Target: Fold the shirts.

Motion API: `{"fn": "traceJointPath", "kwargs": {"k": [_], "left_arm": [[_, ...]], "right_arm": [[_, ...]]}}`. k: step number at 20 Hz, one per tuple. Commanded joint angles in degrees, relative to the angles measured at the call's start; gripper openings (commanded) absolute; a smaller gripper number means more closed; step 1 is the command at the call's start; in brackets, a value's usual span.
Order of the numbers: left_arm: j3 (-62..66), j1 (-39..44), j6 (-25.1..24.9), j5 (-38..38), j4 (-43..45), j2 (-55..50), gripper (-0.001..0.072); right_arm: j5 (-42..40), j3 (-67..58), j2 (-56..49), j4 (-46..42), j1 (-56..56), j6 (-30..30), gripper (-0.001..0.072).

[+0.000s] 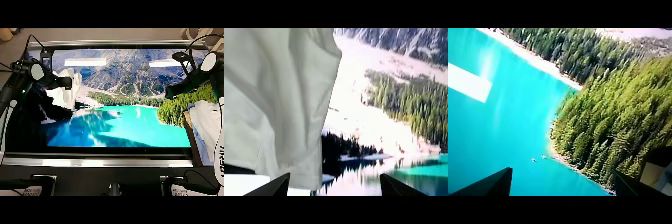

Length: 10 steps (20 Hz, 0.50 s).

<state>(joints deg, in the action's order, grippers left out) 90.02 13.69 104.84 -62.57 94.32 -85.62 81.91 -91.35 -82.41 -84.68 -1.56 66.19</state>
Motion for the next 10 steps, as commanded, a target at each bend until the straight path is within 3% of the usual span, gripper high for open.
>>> {"fn": "traceJointPath", "kwargs": {"k": [1, 3, 5, 8, 10], "left_arm": [[2.4, -3.1, 2.0, 13.5, 2.5, -3.4, 0.072], [9.2, -8.6, 6.0, 5.8, 2.4, -9.8, 0.072], [15.3, -14.9, 9.2, -2.2, -3.3, -16.4, 0.072], [16.6, -20.3, 11.3, -2.1, -13.7, -22.3, 0.072], [16.5, -20.4, 11.1, 0.0, -14.9, -25.1, 0.072]], "right_arm": [[-4.8, 0.1, 0.0, -1.5, 0.0, -0.4, 0.0684], [-6.2, 0.1, 0.0, -1.5, 0.0, -0.4, 0.0684], [-7.1, 0.1, 0.0, -1.5, 0.0, -0.4, 0.0683], [-7.3, 0.0, 0.0, -1.3, 0.0, -0.4, 0.0682], [-7.3, 0.0, 0.0, -1.2, 0.0, -0.4, 0.0681]]}}
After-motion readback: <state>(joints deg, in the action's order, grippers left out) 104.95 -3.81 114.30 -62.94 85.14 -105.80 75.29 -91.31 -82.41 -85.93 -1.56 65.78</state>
